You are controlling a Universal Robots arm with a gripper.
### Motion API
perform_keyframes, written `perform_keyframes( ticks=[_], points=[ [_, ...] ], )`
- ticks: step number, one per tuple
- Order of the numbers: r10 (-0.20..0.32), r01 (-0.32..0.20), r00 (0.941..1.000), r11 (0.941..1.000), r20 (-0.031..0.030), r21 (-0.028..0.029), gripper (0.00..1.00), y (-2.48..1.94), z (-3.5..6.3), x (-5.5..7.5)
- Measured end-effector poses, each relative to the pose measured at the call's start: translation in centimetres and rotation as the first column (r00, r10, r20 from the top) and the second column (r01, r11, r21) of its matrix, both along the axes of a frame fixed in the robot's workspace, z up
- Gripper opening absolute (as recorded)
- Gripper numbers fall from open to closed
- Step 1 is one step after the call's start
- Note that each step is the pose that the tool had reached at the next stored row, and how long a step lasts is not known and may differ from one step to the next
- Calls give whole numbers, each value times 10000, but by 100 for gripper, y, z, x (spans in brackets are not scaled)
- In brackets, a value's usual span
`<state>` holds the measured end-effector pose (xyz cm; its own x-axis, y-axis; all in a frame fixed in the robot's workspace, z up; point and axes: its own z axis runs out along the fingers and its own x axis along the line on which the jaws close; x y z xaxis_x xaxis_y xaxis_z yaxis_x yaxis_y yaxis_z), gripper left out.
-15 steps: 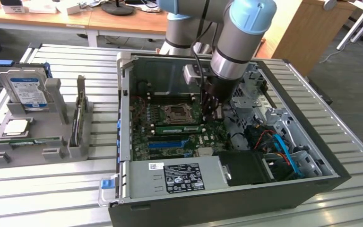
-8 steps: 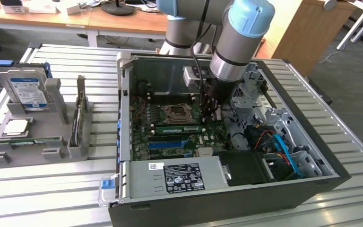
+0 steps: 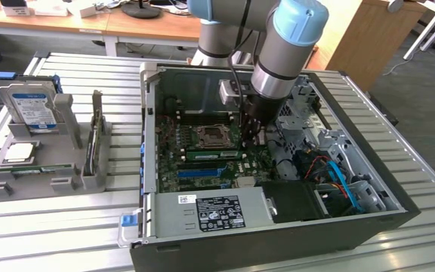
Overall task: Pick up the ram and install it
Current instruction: 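Press down the ram until it locks into place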
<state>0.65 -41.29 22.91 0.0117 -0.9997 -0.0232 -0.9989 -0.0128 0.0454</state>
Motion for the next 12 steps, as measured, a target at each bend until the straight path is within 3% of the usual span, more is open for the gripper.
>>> perform_keyframes(
  ticks=[12],
  points=[
    [0,0,10000,10000,8,-3,11,0,-20,0]
  ],
)
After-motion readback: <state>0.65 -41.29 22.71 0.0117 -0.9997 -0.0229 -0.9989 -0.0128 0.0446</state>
